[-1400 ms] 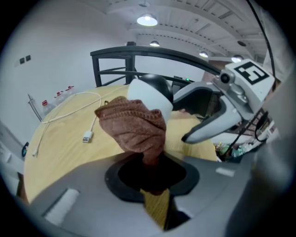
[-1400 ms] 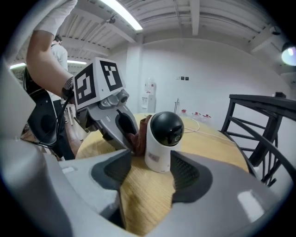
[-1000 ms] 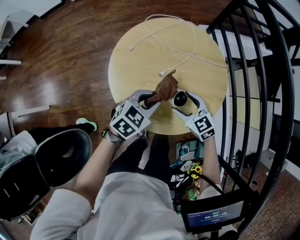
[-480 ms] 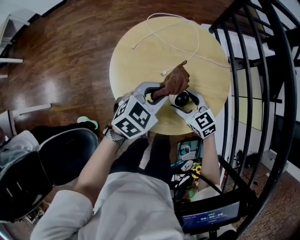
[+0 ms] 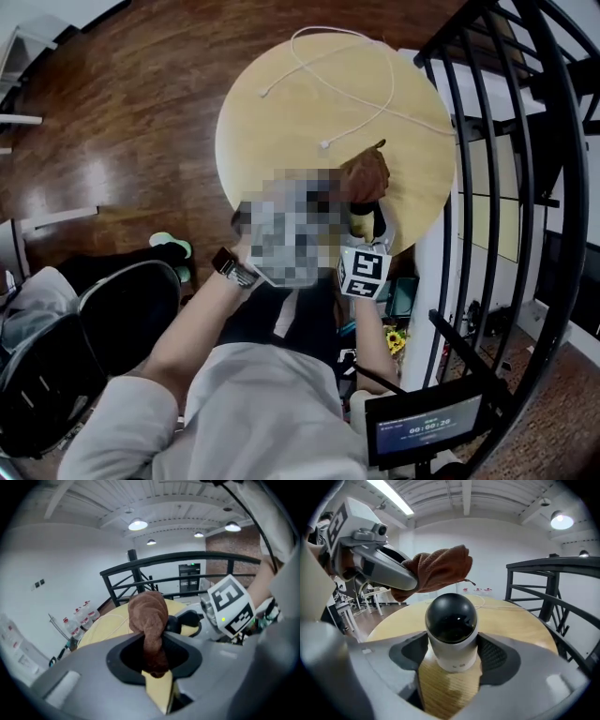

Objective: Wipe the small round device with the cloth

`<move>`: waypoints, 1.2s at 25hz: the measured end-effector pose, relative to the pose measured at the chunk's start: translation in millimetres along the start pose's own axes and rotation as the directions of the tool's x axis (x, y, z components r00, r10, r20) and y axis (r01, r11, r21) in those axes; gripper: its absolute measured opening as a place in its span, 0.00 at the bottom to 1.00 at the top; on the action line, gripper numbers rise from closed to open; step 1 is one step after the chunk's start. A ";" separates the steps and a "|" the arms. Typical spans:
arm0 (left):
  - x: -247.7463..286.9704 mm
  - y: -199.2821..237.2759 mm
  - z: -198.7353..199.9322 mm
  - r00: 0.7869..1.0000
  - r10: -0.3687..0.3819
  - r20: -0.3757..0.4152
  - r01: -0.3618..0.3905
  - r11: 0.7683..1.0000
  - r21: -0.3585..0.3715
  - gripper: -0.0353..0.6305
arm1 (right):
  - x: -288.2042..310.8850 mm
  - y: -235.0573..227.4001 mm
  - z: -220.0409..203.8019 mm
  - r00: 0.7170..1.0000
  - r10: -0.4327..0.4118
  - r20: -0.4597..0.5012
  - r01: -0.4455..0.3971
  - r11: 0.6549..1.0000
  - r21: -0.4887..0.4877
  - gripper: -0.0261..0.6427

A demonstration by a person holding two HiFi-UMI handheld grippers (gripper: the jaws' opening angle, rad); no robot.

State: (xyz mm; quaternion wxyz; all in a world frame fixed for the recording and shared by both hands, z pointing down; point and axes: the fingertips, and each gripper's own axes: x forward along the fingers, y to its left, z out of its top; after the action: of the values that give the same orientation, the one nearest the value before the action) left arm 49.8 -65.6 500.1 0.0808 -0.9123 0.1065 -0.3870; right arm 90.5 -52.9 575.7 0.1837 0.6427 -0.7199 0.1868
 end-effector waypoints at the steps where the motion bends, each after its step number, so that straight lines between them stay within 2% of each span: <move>1: 4.1 -5.0 1.4 1.000 0.002 -0.021 -0.001 0.999 0.052 0.19 | -0.4 0.3 -1.3 1.000 -0.004 -0.003 0.004 1.000 -0.014 0.53; 3: 11.8 -16.9 0.7 0.998 0.002 -0.062 0.007 0.990 0.141 0.19 | -4.9 2.1 -5.1 0.999 0.049 -0.006 -0.049 0.996 -0.073 0.54; 5: 19.8 -31.9 -8.8 0.996 -0.007 -0.088 0.027 0.975 0.220 0.19 | -13.0 5.0 -8.9 0.989 0.149 -0.011 -0.149 0.980 -0.134 0.56; 8: 27.0 -50.2 -35.6 0.985 -0.010 -0.172 0.065 0.946 0.317 0.19 | -23.0 -0.2 -19.1 0.952 0.301 -0.062 -0.307 0.927 -0.216 0.56; 10: 33.8 -61.1 -56.2 0.970 -0.021 -0.241 0.105 0.935 0.339 0.19 | -26.4 -9.5 -27.2 0.914 0.385 -0.132 -0.406 0.875 -0.262 0.56; 13: 45.5 -80.2 -91.3 0.939 -0.087 -0.334 0.190 0.938 0.290 0.19 | -24.0 -12.2 -29.8 0.838 0.498 -0.225 -0.545 0.790 -0.281 0.56; 15: 49.5 -89.6 -111.5 0.920 -0.128 -0.371 0.231 0.941 0.246 0.19 | -17.5 -8.5 -23.1 0.790 0.559 -0.251 -0.612 0.738 -0.284 0.56; 18: 45.6 -93.5 -114.1 0.924 -0.178 -0.338 0.240 0.959 0.149 0.19 | -9.3 -4.9 -9.3 0.733 0.627 -0.261 -0.679 0.688 -0.255 0.56; 21: 30.5 -86.7 -105.6 0.942 -0.230 -0.243 0.227 0.973 -0.042 0.19 | -3.1 3.2 -0.9 0.690 0.670 -0.274 -0.723 0.661 -0.203 0.56; 23: 15.4 -70.9 -103.7 0.957 -0.213 -0.194 0.183 0.970 -0.162 0.19 | 1.4 5.6 1.9 0.696 0.666 -0.270 -0.717 0.668 -0.200 0.56; 26: -11.0 -31.6 -91.6 0.985 -0.108 -0.133 0.069 0.960 -0.272 0.19 | 2.6 4.1 3.3 0.747 0.627 -0.220 -0.664 0.718 -0.208 0.53; 28: -28.0 -2.5 -69.5 0.997 -0.015 -0.079 -0.009 0.957 -0.291 0.19 | 2.1 2.3 4.2 0.797 0.578 -0.173 -0.603 0.771 -0.202 0.52; 30: -39.2 18.9 -40.5 0.997 0.071 -0.025 -0.075 0.969 -0.237 0.19 | 2.6 0.5 4.6 0.850 0.509 -0.133 -0.526 0.832 -0.178 0.51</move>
State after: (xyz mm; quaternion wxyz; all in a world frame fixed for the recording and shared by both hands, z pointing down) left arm -8.6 -76.4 496.6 -0.0155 -0.9077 0.1862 -0.3757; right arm 89.7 -57.4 573.0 0.2210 0.3931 -0.8745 0.1787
